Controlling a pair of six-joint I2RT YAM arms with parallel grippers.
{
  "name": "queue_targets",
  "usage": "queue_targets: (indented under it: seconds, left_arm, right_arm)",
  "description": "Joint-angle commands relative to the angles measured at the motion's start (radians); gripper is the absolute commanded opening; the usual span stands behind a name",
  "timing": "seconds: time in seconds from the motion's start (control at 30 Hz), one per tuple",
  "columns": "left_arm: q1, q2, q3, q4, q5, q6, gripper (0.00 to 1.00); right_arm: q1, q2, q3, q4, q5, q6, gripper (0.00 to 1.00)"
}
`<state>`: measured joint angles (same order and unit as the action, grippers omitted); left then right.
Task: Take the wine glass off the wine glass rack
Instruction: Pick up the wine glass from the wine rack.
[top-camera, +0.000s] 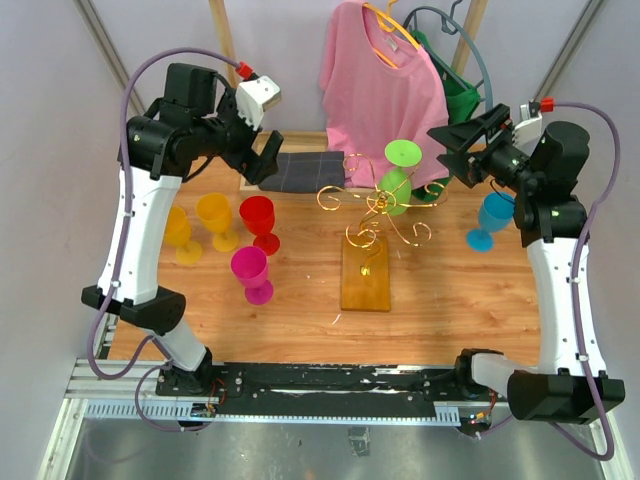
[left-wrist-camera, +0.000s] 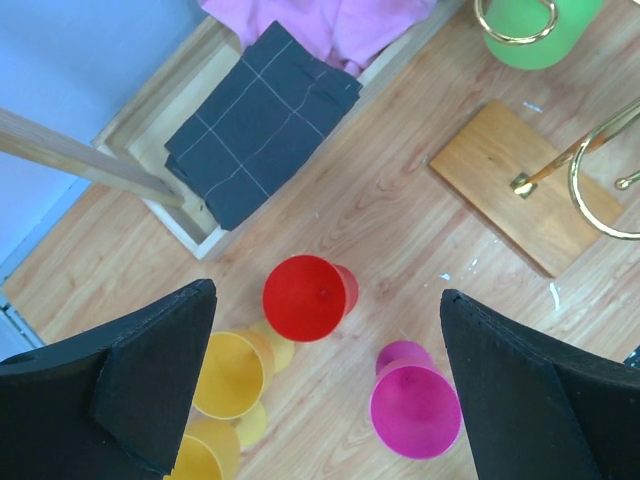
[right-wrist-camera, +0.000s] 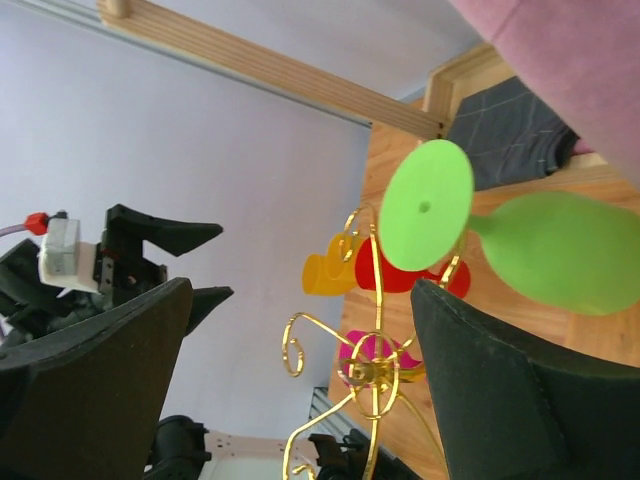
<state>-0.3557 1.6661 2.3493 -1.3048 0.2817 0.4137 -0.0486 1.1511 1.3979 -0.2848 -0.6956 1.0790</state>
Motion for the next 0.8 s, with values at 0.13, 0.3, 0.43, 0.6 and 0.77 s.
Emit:
queue_targets:
  seconds: [0.13, 0.3, 0.43, 0.6, 0.77]
  left_arm:
    - [-0.005, -0.004, -0.008, 0.035, 0.059, -0.068, 0.99]
    - [-0.005, -0.003, -0.015, 0.034, 0.06, -0.066, 0.99]
    - [-0.005, 0.004, -0.018, 0.034, 0.073, -0.082, 0.99]
    - [-0.006, 0.009, -0.027, 0.034, 0.076, -0.09, 0.99]
    - [-0.005, 0.012, -0.032, 0.035, 0.073, -0.093, 0.99]
  right_arm:
    - [-0.033, 0.008, 0.036, 0.098, -0.092, 0.056, 0.87]
    - [-0.054, 0.005, -0.011, 0.093, -0.091, 0.059, 0.81]
    - [-0.056, 0.023, -0.054, 0.123, -0.106, 0.072, 0.74]
    - [-0.062, 0.045, -0.107, 0.177, -0.134, 0.086, 0.69]
    - [-0.066, 0.055, -0.154, 0.225, -0.137, 0.103, 0.66]
